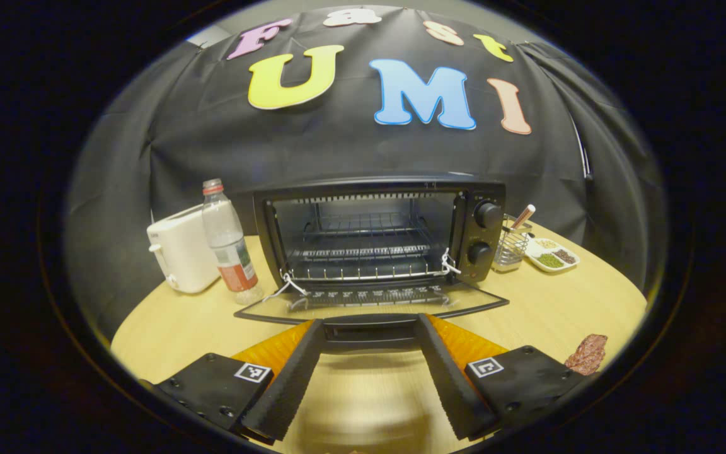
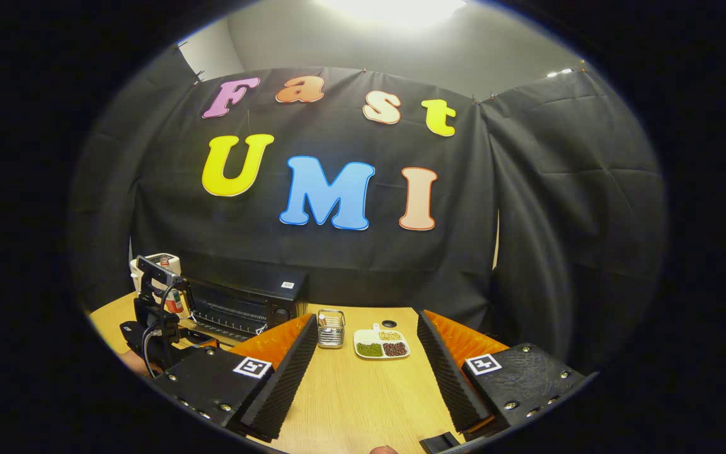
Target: Open the electric oven with the left hand, put the food in, and close the electric oven.
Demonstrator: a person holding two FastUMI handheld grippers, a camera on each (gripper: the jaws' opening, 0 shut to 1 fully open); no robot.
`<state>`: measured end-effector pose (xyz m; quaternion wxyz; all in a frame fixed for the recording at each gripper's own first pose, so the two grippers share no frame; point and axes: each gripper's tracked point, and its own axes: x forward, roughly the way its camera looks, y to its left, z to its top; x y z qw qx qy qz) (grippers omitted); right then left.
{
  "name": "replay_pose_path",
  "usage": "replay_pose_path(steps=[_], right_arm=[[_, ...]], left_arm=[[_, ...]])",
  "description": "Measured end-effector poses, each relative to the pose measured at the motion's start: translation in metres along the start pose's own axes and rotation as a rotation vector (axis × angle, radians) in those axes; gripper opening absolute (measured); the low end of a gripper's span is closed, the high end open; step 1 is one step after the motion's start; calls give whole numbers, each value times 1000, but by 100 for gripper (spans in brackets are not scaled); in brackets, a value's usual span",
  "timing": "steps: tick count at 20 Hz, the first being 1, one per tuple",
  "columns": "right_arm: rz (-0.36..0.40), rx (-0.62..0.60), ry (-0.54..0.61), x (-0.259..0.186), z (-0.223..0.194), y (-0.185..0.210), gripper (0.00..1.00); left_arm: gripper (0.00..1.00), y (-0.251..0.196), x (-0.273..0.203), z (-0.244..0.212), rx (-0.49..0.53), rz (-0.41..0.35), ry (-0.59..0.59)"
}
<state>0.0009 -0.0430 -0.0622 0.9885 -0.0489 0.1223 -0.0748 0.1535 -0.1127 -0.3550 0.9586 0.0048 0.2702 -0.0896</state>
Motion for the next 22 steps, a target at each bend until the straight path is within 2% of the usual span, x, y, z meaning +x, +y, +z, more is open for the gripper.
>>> replay_pose_path(steps=[1, 2, 3, 6, 9, 10, 13, 16, 18, 20, 22], right_arm=[[13, 4, 4, -1, -2, 4, 96], [21, 6, 8, 0, -3, 6, 96], [31, 7, 13, 0, -3, 8, 96], [59, 17, 22, 1, -6, 17, 96], [92, 53, 26, 4, -10, 28, 96], [107, 67, 32, 6, -13, 31, 96], [173, 119, 78, 14, -24, 50, 96], [225, 193, 129, 23, -38, 65, 96], [258, 237, 181, 30, -53, 77, 96], [290, 258, 245, 34, -71, 87, 96], [323, 284, 316, 36, -90, 97, 96]], left_arm=[[91, 1, -1, -4, -5, 6, 8], [100, 2, -1, -8, -6, 12, 10], [98, 2, -3, -11, -4, 15, 14], [100, 5, -15, -21, -3, 21, 29], [98, 10, -40, -9, -13, 28, -6], [100, 15, -52, -1, -10, 33, -24], [98, 25, -88, 40, -20, 43, -110], [100, 40, -126, 85, -31, 59, -209], [93, 52, -150, 110, -35, 78, -259], [98, 63, -174, 128, -52, 93, -290], [97, 73, -193, 143, -71, 112, -323]])
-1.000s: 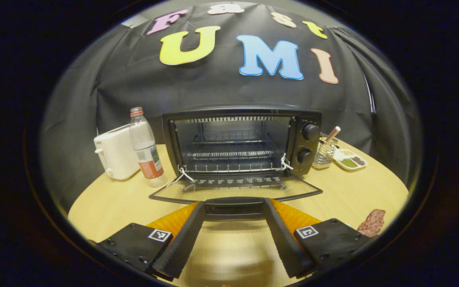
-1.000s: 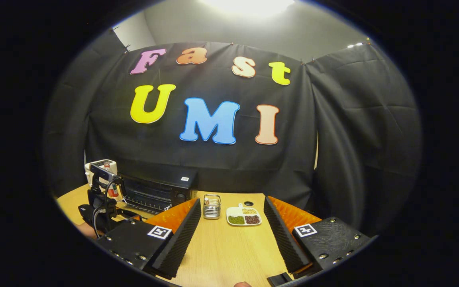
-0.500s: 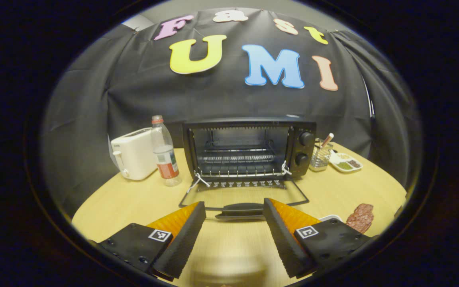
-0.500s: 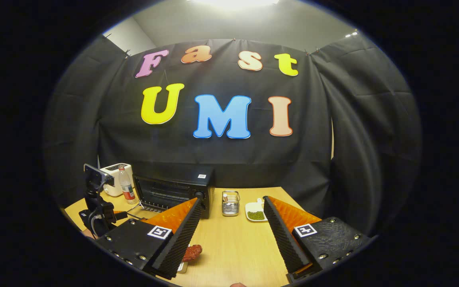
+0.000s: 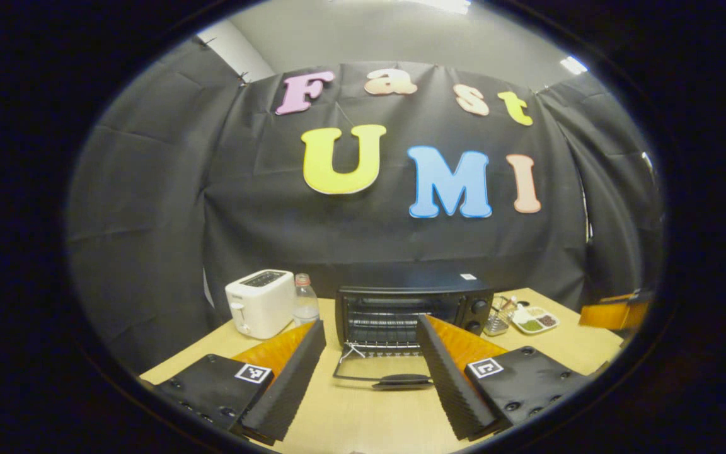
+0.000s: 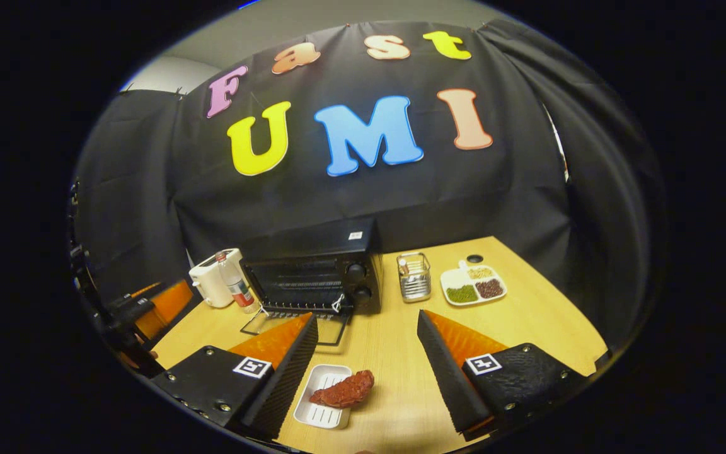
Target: Open the electric oven with the left hand, put the food in, and close the electric oven.
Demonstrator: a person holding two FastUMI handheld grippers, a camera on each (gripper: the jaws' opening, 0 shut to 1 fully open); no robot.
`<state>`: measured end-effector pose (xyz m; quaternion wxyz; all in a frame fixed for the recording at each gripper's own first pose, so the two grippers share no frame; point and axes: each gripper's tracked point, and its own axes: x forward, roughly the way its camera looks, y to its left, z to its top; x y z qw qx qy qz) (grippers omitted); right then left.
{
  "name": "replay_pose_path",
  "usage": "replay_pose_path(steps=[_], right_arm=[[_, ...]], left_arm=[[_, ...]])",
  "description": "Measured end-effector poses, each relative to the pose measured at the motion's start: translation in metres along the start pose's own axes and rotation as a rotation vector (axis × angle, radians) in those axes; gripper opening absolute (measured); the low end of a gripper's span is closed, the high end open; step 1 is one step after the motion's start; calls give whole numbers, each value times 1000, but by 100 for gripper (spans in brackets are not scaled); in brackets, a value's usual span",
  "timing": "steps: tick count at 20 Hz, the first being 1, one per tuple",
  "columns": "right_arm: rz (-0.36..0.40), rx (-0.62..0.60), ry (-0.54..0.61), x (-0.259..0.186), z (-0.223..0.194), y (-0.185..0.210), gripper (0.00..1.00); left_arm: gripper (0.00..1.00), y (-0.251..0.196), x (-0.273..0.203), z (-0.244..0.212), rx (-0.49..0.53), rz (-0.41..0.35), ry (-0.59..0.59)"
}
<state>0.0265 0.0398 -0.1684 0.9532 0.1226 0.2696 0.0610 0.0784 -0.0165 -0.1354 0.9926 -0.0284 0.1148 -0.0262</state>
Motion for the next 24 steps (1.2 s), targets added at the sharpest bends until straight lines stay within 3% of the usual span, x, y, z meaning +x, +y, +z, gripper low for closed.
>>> replay_pose_path(steps=[7, 9, 12, 13, 15, 20, 24], right_arm=[[27, 110, 202, 25, -56, 2, 97], [26, 147, 257, 32, -74, 0, 96], [32, 204, 324, 40, -97, -2, 97], [28, 229, 348, 44, -105, -5, 91], [24, 290, 392, 49, -118, -8, 98], [53, 429, 473, 46, -141, 0, 96], [71, 500, 507, 47, -150, 9, 74]], left_arm=[[100, 22, -39, 56, -5, 31, -102], [97, 29, -46, 65, -6, 43, -119], [100, 36, -55, 72, -4, 59, -135], [100, 39, -58, 75, -1, 65, -141], [100, 42, -61, 76, 2, 76, -144], [100, 48, -64, 73, -6, 100, -145], [100, 49, -63, 72, -15, 101, -143]])
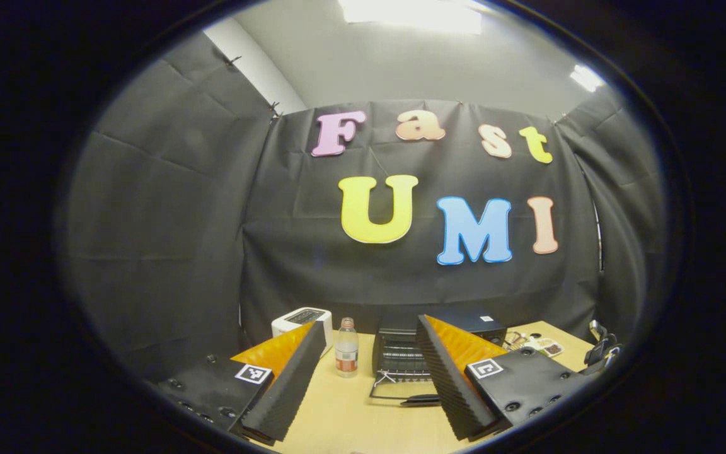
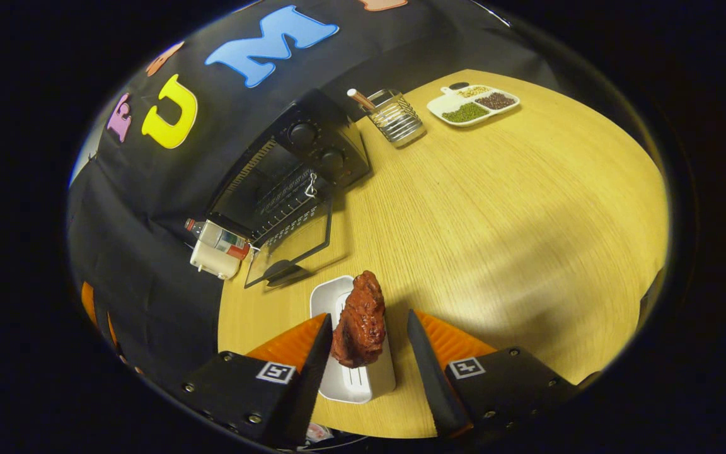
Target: Open the electric oven with the left hand, put the food in, and close the electric oven.
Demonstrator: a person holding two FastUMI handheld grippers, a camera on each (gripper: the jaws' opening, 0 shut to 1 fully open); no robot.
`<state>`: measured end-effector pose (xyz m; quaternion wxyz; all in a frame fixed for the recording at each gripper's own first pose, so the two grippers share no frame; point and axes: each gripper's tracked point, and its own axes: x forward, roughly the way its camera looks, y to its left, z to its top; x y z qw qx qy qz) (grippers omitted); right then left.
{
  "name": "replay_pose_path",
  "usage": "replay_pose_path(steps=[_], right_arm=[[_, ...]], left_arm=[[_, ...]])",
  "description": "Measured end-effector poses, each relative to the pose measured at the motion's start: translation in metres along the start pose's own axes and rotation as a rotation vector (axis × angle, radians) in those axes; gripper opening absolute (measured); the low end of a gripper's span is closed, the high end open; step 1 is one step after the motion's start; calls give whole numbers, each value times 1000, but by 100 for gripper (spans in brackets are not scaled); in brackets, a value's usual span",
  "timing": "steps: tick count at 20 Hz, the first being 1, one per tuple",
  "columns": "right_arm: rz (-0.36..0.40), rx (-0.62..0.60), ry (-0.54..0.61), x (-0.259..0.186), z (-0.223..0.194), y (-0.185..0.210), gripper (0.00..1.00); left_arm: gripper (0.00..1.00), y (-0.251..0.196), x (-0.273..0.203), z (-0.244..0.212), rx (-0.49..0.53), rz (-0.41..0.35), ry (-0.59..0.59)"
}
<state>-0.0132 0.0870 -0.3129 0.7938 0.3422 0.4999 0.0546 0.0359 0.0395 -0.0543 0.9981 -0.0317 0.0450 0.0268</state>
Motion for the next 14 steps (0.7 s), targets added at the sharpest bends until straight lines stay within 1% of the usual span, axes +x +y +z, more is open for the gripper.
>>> replay_pose_path(steps=[1, 2, 3, 4, 5, 6, 7, 8, 11, 12, 13, 14], right_arm=[[13, 22, 3, 3, -2, 4, 66], [17, 26, 1, 0, -2, 4, 63], [17, 30, -11, 2, 2, 5, 44], [27, 14, -1, 1, -2, 7, 30], [47, -11, 2, 0, 1, 9, 30], [49, -7, -25, -10, 6, 12, 29], [54, -20, -29, -1, 7, 14, 19], [53, -21, -48, 3, 10, 21, 11], [44, -84, -56, -5, 13, 29, 10], [46, -91, -60, -7, 15, 33, 10], [53, -90, -69, -12, 20, 39, 10], [68, -86, -82, -16, 26, 47, 10]], left_arm=[[100, -1, 1, 0, 1, -1, 0], [100, 0, 2, 0, 2, 0, -3], [100, 0, 2, 3, 2, 2, -10], [100, 1, 2, 4, 3, 3, -19], [100, 1, 4, 6, 4, 4, -23], [100, 1, 5, 4, 4, 1, -23], [100, 0, 6, 3, 3, -2, -20], [100, -1, 9, 1, 2, -3, -20], [100, -3, 14, -2, -9, -15, -16], [97, -4, 16, -1, -7, -20, -18], [97, -3, 19, -1, -4, -21, -21], [100, -3, 22, -2, -4, -24, -23]])
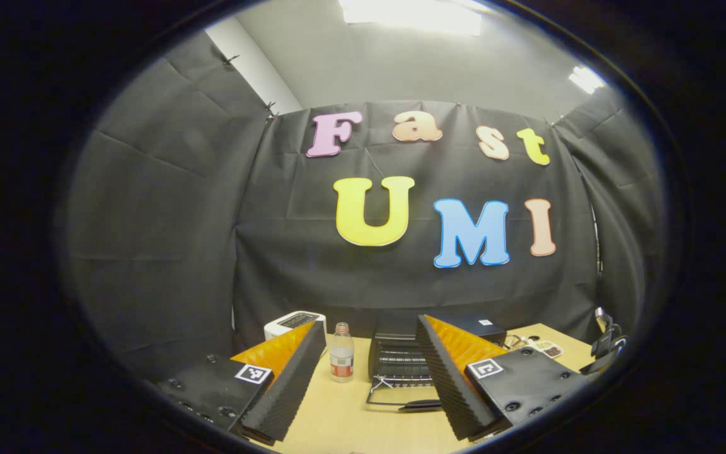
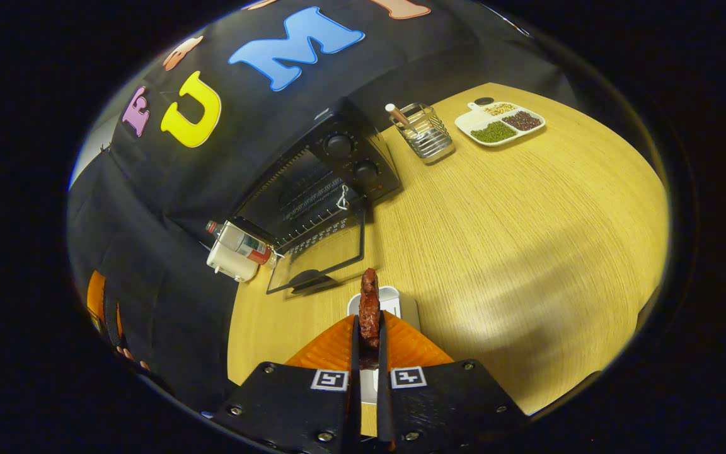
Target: Open the electric oven with the left hand, put the food in, and close the electric oven.
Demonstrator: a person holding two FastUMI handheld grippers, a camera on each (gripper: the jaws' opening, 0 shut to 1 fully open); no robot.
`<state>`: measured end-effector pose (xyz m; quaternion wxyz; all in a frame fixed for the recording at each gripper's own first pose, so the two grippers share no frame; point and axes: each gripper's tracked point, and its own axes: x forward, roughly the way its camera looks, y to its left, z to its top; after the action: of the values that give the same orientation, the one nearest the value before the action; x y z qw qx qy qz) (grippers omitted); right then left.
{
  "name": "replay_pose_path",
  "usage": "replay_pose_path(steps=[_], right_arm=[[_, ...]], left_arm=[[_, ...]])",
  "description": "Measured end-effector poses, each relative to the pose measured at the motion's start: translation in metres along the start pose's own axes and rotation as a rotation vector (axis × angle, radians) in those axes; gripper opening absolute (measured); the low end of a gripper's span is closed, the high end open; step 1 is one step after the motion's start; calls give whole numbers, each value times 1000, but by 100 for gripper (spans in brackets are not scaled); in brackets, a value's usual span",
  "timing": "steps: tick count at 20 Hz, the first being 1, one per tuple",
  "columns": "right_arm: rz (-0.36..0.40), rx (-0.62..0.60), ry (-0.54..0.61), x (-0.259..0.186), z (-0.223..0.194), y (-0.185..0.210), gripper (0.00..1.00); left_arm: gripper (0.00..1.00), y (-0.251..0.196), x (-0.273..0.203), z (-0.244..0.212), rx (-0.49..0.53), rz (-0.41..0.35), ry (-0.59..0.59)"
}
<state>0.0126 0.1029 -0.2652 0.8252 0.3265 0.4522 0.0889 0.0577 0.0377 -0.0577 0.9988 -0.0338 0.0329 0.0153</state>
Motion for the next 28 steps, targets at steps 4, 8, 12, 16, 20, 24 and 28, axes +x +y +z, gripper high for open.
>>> replay_pose_path(steps=[4, 8, 12, 16, 20, 24, 28], right_arm=[[50, 17, -73, -3, 34, 31, 10], [93, 36, -125, 7, 64, 60, 10], [120, 80, -141, 33, 79, 79, 10], [144, 119, -158, 63, 93, 97, 10], [165, 162, -158, 96, 100, 113, 10], [178, 213, -162, 129, 106, 124, 10], [192, 255, -214, 158, 120, 129, 10]], left_arm=[[100, 2, 11, -7, -19, -11, 13], [100, 12, 25, -11, -26, -12, 14], [98, 25, 40, -12, -29, -9, 12], [100, 43, 55, -21, -18, -1, 26], [100, 64, 65, -28, -13, 17, 43], [100, 84, 76, -39, 0, 31, 68], [98, 103, 87, -46, -2, 54, 88]])
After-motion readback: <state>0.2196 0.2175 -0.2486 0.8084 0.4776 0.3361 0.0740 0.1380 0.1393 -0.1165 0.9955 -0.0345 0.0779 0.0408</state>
